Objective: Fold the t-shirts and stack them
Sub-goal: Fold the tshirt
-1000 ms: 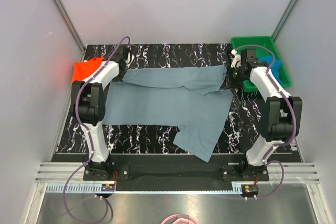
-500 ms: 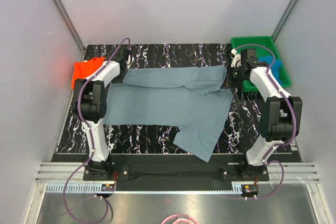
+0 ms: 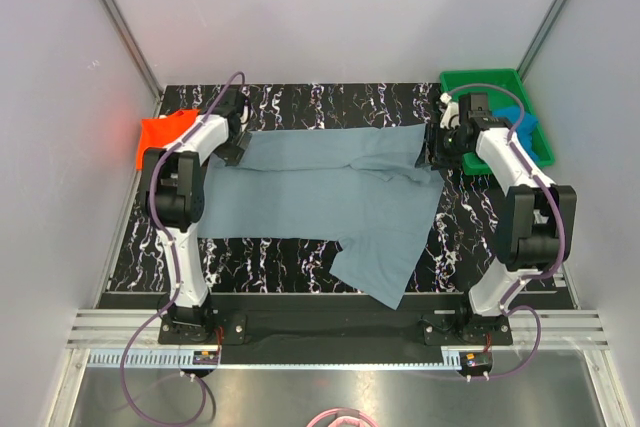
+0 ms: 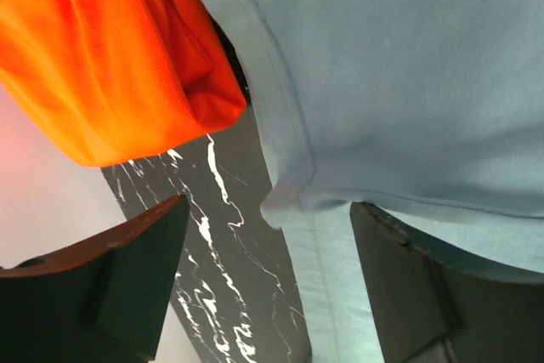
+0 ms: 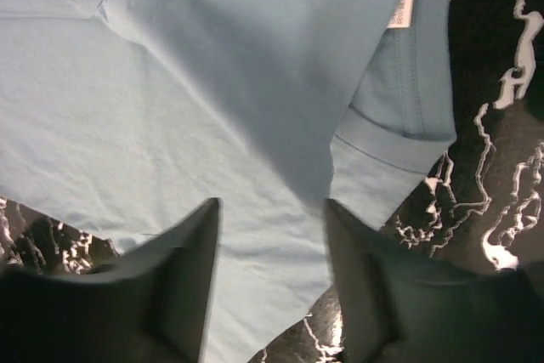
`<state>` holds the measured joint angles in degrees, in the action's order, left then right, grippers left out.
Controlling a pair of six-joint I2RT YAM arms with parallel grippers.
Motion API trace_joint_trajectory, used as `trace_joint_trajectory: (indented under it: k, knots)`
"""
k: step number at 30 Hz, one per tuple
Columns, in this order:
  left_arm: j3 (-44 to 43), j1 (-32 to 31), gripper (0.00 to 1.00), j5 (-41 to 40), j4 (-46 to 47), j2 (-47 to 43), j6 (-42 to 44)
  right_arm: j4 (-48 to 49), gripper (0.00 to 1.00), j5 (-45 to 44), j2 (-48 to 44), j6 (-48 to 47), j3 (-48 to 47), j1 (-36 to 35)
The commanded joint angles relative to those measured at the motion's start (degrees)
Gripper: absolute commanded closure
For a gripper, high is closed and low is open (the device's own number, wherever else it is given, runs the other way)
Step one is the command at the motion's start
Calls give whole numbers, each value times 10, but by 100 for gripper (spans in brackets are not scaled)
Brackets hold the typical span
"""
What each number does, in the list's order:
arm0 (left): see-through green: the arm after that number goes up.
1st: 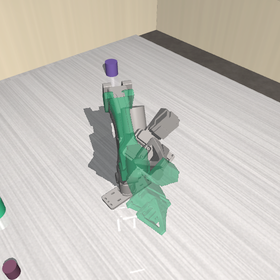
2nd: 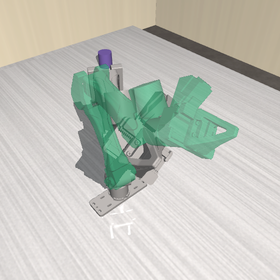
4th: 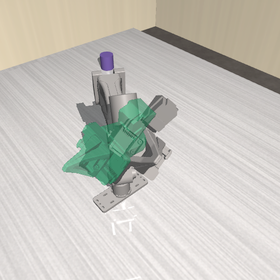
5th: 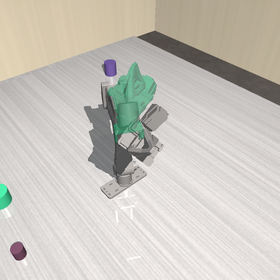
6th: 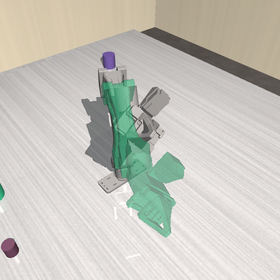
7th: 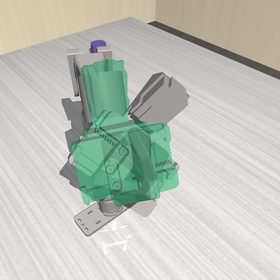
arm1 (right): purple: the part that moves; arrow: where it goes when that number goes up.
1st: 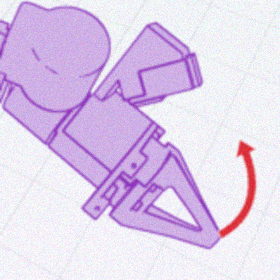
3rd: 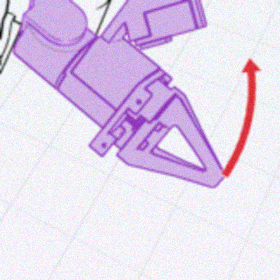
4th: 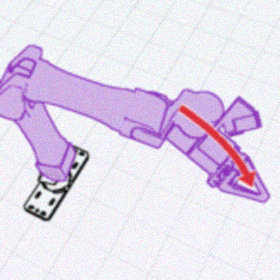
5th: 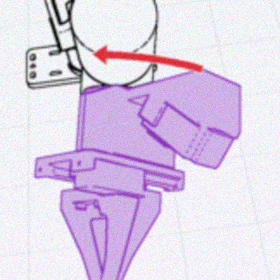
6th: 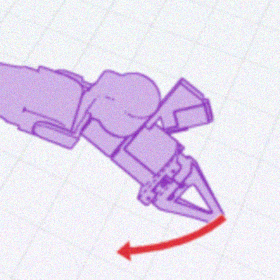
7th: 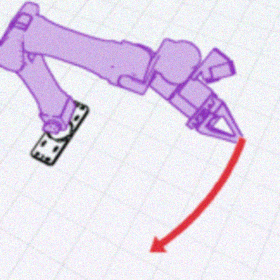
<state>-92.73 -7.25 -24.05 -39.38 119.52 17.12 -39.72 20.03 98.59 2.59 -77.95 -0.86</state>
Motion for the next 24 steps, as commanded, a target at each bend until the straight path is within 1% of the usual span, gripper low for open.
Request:
trace_joint_trajectory:
  k: [1, 2, 4, 5, 6, 7, 8, 10, 12, 13, 14, 16, 17, 19, 20, 24]
  knots:
    - [-31, 7, 15, 12, -13, -36, -34, 7, 36, -31, -50, -22, -26, -6]
    - [-46, 7, 15, 19, -18, -43, -39, 6, 34, -45, -53, -23, -33, -5]
    - [-72, 7, 15, 44, -29, -57, -54, 8, 34, -53, -63, -46, -39, -5]
    - [-98, 5, 15, 56, -33, -60, -56, 12, 34, -52, -66, -49, -43, -6]
    - [-111, 3, 15, 83, -42, -61, -58, 15, 34, -52, -71, -49, -46, -5]
    - [-132, -1, 15, 100, -46, -61, -58, 17, 35, -47, -70, -49, -48, -7]
    - [-139, -4, 16, 129, -48, -61, -58, 17, 36, -27, -69, -50, -54, -8]
    - [-152, -14, 18, 164, -54, -51, -61, 17, 39, -16, -62, -50, -57, -14]
    - [-158, -22, 19, 196, -54, -35, -62, 18, 41, 2, -56, -50, -58, -30]
    - [-166, -26, 19, 227, -54, -28, -63, 13, 43, 18, -52, -56, -61, -37]
    - [-171, -27, 19, 238, -53, -19, -65, 12, 43, 19, -49, -61, -61, -61]
    - [-208, -27, 20, 270, -68, 19, -79, 9, 43, 25, -41, -85, -60, -86]
    - [-220, -27, 22, 292, -89, 33, -85, 0, 43, 40, -36, -91, -62, -98]
    - [-227, -28, 23, 307, -98, 58, -102, -4, 45, 57, -21, -91, -66, -118]
    - [-221, -28, 23, 314, -94, 59, -105, -8, 45, 83, -16, -89, -70, -122]
    - [-207, -28, 22, 320, -90, 66, -113, -1, 49, 77, 12, -99, -75, -143]
